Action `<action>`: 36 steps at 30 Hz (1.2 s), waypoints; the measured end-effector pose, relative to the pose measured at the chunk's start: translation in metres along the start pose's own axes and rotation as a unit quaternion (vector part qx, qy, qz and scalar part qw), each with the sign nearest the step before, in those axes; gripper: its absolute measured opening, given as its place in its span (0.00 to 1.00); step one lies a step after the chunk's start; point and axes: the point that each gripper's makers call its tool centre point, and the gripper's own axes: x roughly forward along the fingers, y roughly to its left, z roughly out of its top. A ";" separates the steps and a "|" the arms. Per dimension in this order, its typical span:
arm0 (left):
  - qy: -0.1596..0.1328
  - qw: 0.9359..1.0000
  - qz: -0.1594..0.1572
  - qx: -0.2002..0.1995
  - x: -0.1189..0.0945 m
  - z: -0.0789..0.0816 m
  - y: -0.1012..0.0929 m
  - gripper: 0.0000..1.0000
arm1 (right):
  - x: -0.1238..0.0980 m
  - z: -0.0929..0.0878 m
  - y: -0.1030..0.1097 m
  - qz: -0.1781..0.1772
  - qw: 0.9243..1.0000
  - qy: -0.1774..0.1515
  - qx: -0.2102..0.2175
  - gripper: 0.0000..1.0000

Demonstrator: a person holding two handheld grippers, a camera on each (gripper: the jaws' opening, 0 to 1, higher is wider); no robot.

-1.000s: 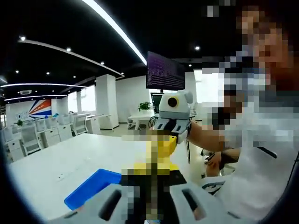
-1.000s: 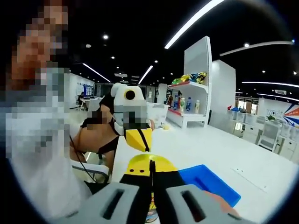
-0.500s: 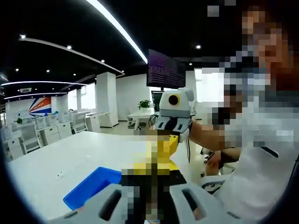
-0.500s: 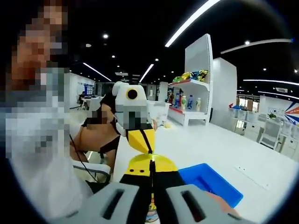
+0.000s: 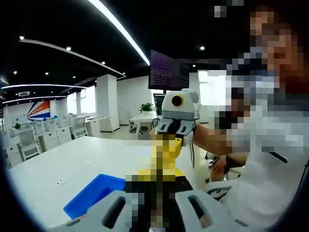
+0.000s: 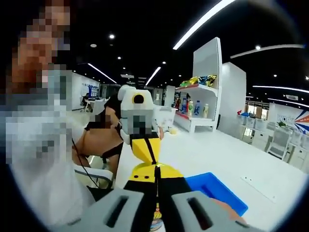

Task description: Open the lid of the chip container on the table, take out the chips, place them into the box in front of the container, and close the lid

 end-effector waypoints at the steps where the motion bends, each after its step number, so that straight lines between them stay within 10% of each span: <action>1: -0.002 1.000 -0.001 0.000 0.000 0.001 0.000 0.02 | 0.000 0.000 0.000 0.001 1.000 0.001 0.001 0.01; 32: 0.022 1.000 -0.008 -0.019 0.004 -0.017 -0.003 0.02 | 0.006 -0.024 0.002 0.013 0.997 0.042 0.067 0.00; 36: 0.017 1.000 0.017 0.005 0.006 -0.018 0.004 0.01 | 0.004 -0.018 0.003 0.006 0.999 0.008 0.051 0.00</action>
